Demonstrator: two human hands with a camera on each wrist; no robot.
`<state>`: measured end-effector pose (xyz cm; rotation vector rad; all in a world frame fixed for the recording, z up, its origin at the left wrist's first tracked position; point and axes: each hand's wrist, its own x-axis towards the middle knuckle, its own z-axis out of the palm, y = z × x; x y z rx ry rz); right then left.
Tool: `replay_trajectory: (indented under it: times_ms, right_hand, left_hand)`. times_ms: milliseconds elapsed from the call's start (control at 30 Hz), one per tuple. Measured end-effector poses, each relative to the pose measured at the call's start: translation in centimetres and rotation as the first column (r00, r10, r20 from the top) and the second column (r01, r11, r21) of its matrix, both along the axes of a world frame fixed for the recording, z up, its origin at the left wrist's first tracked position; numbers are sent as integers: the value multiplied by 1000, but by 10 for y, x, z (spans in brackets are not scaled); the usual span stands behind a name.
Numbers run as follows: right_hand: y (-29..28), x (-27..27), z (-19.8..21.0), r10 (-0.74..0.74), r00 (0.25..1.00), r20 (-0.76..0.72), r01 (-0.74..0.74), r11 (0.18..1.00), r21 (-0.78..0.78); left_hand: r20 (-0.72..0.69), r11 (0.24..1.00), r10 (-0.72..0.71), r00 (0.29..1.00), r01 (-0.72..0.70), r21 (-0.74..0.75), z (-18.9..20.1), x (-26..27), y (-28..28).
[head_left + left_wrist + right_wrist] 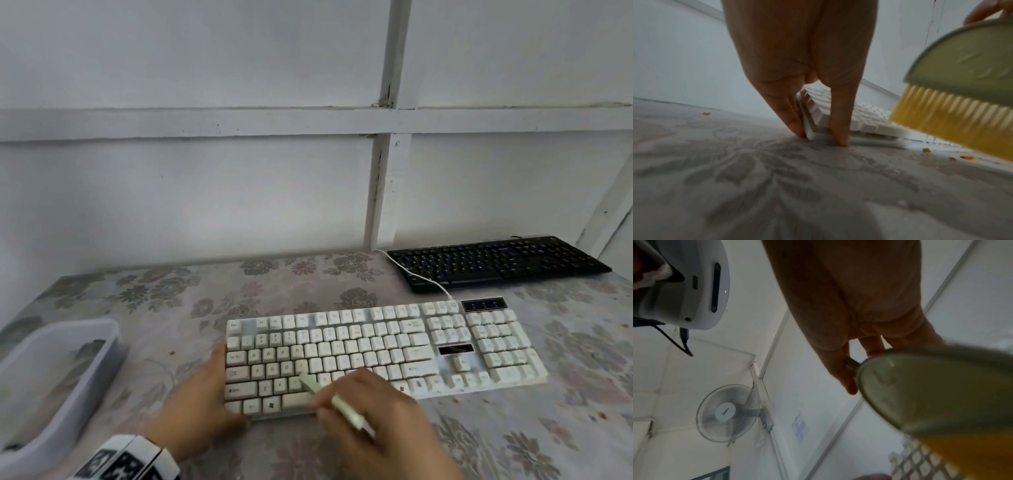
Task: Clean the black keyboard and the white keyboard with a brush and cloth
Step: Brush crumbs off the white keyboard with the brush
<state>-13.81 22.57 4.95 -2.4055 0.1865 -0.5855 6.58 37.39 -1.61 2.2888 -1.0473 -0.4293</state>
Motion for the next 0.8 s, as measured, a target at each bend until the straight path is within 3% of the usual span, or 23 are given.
replay_trajectory:
  times_ms: [133, 333, 567, 800]
  right_hand:
    - [2, -1, -3, 49, 998, -45, -60, 963, -265]
    - [3, -11, 16, -15, 992, -127, -40, 907, -420]
    - [-4, -15, 15, -63, 983, -174, -22, 891, -453]
    - [-7, -14, 3, 68, 995, 68, -46, 960, -277]
  left_hand:
    - [-51, 999, -5, 999, 2, -48, 6, -7, -3]
    - [-49, 999, 39, 998, -37, 28, -1, -1, -1]
    - [-32, 999, 39, 999, -38, 32, 0, -4, -3]
    - [-54, 999, 35, 998, -34, 27, 1, -2, -3]
